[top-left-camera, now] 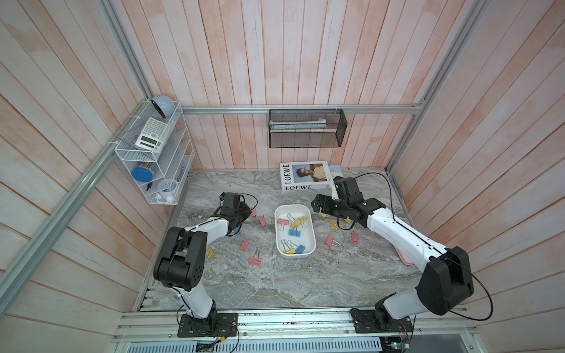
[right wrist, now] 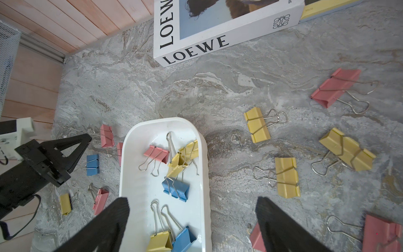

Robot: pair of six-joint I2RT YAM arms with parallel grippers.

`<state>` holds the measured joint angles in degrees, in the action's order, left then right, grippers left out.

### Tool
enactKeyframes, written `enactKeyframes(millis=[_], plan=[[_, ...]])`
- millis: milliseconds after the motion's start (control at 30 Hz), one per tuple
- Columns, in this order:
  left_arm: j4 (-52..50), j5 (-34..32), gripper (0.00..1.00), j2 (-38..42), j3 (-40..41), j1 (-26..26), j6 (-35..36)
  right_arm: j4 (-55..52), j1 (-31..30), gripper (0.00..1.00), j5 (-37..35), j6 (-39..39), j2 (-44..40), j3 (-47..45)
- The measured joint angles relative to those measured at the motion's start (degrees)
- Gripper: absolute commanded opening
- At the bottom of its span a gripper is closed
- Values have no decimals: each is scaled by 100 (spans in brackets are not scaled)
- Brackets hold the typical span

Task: Take out the binder clips from the storage box
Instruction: Place the binder clip at the center of the board.

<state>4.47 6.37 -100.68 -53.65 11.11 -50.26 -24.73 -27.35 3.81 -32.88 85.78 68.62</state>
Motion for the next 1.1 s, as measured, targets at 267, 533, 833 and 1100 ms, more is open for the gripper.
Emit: enactKeyframes(millis=[267, 533, 833, 1100], plan=[[326, 448, 5, -457, -216, -131, -7, -186, -94, 98, -105, -2, 208, 109], [61, 560, 33, -487, -216, -361, 330, -269, -258, 98, -140, 33, 527, 481], [-658, 409, 61, -396, -243, -479, 791, -584, -684, 98, -116, 363, 1193, 1246], [-1427, 118, 94, 463, -245, -522, 938, -1154, -1333, 97, -422, 973, 2100, 2218]])
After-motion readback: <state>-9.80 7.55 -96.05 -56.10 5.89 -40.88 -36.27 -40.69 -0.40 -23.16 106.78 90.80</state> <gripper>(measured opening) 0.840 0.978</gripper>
